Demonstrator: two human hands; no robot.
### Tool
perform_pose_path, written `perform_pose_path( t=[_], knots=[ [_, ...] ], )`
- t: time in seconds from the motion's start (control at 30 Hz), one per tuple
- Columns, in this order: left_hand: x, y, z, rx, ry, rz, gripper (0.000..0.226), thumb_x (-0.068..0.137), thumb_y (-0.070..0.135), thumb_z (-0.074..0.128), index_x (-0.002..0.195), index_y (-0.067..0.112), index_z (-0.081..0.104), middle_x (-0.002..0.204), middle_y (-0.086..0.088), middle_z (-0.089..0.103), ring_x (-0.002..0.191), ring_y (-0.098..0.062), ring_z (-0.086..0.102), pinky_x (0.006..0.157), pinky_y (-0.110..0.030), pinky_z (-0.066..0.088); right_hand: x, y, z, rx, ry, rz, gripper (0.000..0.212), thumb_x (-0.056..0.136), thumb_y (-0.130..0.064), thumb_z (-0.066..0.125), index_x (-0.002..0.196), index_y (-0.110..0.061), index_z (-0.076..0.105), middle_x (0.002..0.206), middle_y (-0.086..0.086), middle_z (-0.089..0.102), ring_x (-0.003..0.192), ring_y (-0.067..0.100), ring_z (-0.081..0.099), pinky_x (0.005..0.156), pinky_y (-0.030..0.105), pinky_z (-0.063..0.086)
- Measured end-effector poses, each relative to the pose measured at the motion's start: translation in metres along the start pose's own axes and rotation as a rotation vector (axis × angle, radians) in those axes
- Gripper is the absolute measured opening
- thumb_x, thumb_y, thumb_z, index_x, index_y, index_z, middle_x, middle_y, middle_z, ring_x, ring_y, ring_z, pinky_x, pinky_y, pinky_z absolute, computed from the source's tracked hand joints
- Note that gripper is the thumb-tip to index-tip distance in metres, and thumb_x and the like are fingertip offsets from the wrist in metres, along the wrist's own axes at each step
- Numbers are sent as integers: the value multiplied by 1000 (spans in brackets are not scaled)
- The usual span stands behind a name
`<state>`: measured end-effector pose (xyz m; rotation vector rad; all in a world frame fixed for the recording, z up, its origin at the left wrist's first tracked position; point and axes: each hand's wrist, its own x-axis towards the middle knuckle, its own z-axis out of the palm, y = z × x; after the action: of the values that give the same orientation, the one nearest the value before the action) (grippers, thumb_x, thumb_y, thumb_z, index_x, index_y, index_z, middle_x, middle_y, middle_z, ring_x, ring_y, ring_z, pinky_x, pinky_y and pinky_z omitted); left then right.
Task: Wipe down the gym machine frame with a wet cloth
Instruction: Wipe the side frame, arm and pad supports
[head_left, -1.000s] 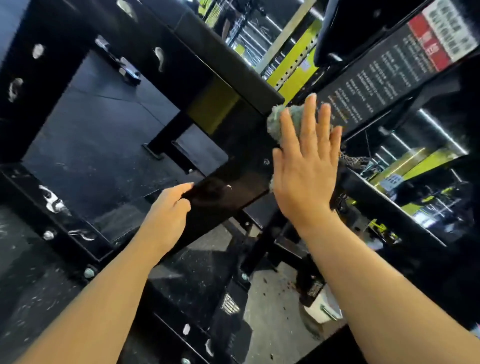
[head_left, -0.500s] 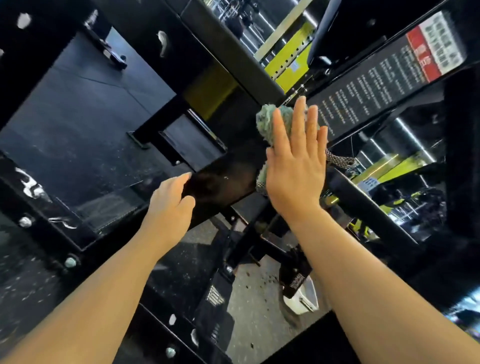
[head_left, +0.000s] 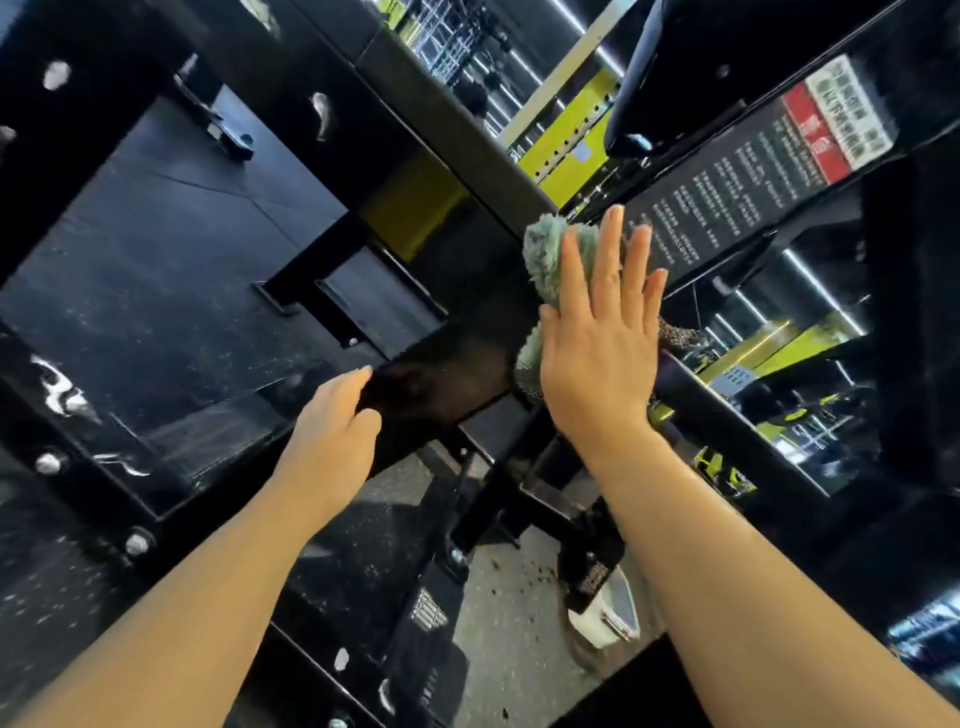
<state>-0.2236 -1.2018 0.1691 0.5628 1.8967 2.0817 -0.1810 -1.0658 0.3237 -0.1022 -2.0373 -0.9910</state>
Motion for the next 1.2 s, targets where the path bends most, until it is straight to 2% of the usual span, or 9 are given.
perform_pose_path(
  t=[0.27, 0.37, 0.53, 0.63, 0.73, 0.83, 0.93, 1.07, 1.2],
  knots=[
    [6, -7, 1, -134, 20, 57, 33, 76, 16, 36, 100, 15, 58, 105, -10, 61, 95, -25, 57, 93, -55, 45, -76, -76, 32, -24, -290, -617, 70, 87, -29, 59, 149, -17, 28, 157, 7, 21, 145, 26, 18, 116, 39, 0],
    [-4, 5, 3, -117, 36, -15, 51, 97, 11, 34, 147, 21, 28, 152, -2, 28, 139, -16, 27, 115, -35, 19, -39, -32, 14, -10, -179, -443, 70, 85, -20, 61, 148, -18, 30, 155, 10, 25, 144, 27, 15, 116, 41, 0],
    [1, 1, 10, -48, 73, 17, 53, 98, 8, 32, 149, 20, 22, 155, 1, 20, 142, -16, 17, 114, -34, 17, -4, 6, 0, -65, -30, -50, 62, 95, -31, 46, 150, -14, 21, 157, 15, 15, 144, 29, 4, 116, 39, -12],
    [5, 3, 12, -63, 88, 7, 49, 94, 9, 35, 142, 18, 36, 147, -3, 32, 137, -21, 27, 112, -39, 25, -34, -43, 19, 1, -129, -194, 73, 89, -38, 53, 150, -15, 20, 158, 14, 12, 145, 30, 3, 117, 42, -6],
    [10, -7, 13, -131, 99, 35, 28, 79, 17, 38, 100, 16, 57, 111, -9, 57, 104, -27, 55, 89, -47, 47, -74, -83, 30, 66, -268, -472, 74, 83, -35, 65, 147, -17, 32, 156, 10, 23, 145, 27, 17, 118, 41, 8],
    [14, -14, 9, -164, 50, 20, 52, 73, 33, 38, 122, 24, 53, 128, -7, 54, 117, -21, 52, 103, -49, 41, -60, -62, 26, 39, -254, -586, 67, 84, -31, 55, 146, -19, 34, 154, 9, 29, 143, 27, 23, 117, 41, 9],
    [-1, 8, 8, -124, 27, -53, 55, 95, 17, 35, 149, 22, 25, 154, -1, 23, 140, -18, 25, 116, -36, 19, -16, -8, 6, 27, -90, -283, 62, 86, -34, 36, 146, -15, 34, 153, 14, 29, 142, 28, 13, 116, 40, -4],
    [4, 5, 13, -27, 77, -23, 52, 99, 10, 31, 149, 18, 22, 156, -2, 19, 142, -19, 21, 115, -35, 17, 1, 8, -4, 13, -86, -46, 69, 93, -34, 47, 151, -14, 14, 157, 16, 13, 144, 27, -2, 115, 39, -12],
    [6, 4, 13, -39, 76, 7, 52, 95, 18, 33, 146, 14, 29, 151, -8, 25, 139, -25, 27, 115, -39, 22, -53, -55, 10, 152, -368, -410, 75, 79, -20, 64, 146, -13, 32, 155, 18, 22, 144, 33, 14, 116, 43, -7]
  ],
)
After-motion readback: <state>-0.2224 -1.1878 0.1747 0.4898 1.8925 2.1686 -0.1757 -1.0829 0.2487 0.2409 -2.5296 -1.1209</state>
